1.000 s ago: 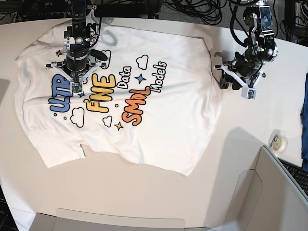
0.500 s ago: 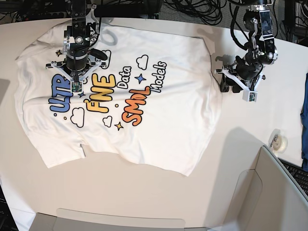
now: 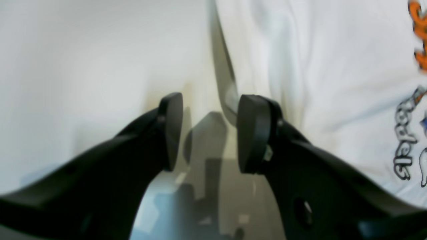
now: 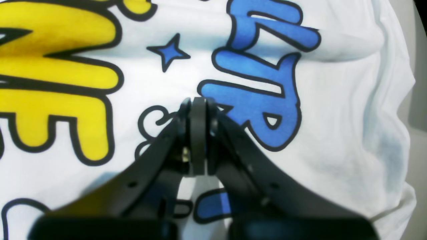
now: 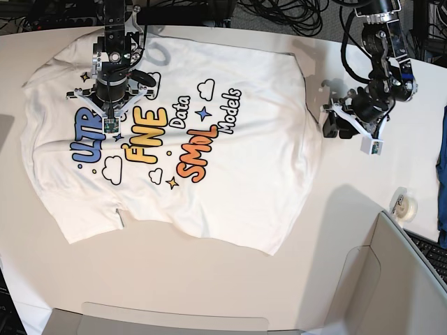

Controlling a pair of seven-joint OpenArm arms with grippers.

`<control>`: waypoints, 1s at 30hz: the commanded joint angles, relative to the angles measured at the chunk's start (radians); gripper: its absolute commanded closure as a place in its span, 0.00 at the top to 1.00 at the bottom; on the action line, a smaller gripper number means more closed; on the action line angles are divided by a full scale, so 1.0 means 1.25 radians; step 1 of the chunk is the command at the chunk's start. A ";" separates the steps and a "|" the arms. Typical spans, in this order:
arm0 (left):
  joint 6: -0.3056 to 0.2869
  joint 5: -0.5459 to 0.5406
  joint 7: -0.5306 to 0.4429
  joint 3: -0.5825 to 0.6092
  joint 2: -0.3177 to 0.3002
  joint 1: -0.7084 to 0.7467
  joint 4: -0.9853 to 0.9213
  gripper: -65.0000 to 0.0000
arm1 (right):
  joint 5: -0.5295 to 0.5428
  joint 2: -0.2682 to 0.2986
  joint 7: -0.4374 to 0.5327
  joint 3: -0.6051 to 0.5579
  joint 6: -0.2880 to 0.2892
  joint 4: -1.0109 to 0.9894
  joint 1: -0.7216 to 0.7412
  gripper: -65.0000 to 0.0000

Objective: Layout the t-shirt on the table in an organized manner, then fold the t-shirt properly
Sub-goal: 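Release the shirt and reposition both grippers onto the shirt body, then grasp the shirt edge with the left gripper and pull it outward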

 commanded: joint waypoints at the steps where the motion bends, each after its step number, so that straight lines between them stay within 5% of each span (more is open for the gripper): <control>1: -0.008 -0.028 0.009 -0.009 -0.007 -0.012 0.015 0.40 | 0.016 -0.003 -0.062 0.002 0.010 -0.007 -0.012 0.00; 23: -0.009 -0.054 0.052 -0.011 -0.003 -0.032 -0.068 0.40 | 0.016 -0.007 -0.062 0.002 0.010 -0.039 -0.008 0.00; 30: -0.009 -0.128 0.059 -0.011 -0.009 -0.031 -0.068 0.40 | 0.016 -0.007 -0.062 0.002 0.010 -0.042 -0.008 0.00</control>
